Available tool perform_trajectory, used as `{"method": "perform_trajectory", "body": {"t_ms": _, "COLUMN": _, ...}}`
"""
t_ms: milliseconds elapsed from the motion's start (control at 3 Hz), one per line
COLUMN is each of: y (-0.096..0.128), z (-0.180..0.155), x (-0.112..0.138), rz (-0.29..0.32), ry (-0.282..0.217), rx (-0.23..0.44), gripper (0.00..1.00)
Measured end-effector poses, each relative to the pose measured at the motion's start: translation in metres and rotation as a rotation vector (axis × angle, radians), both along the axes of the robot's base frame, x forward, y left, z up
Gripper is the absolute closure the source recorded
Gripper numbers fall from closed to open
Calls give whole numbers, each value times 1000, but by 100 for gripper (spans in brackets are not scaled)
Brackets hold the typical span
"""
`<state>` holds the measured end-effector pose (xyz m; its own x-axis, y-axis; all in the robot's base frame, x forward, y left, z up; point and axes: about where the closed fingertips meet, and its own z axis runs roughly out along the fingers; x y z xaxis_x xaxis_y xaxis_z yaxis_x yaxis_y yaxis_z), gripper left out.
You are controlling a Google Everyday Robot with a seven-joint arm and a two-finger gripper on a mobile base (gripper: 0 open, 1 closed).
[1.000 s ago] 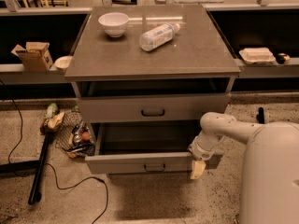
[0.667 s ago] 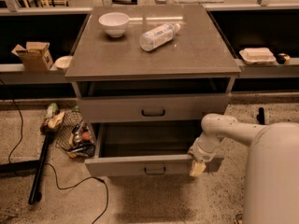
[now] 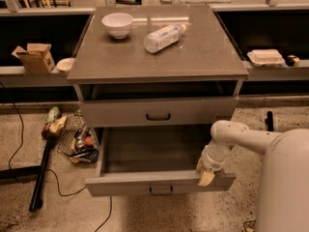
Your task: Open middle drawer
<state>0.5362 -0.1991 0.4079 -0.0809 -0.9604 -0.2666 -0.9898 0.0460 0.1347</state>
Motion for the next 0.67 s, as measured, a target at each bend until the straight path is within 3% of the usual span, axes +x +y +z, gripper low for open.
{"method": "perform_trajectory", "body": {"t_ms": 333, "y": -7, "z": 2, "x": -15, "rz": -44, "ry": -16, "rx": 20, "gripper": 100}}
{"method": "perform_trajectory", "body": {"t_ms": 667, "y": -1, "z": 3, "x": -35, "rz": -97, "ry": -32, "rx": 84, "gripper": 100}}
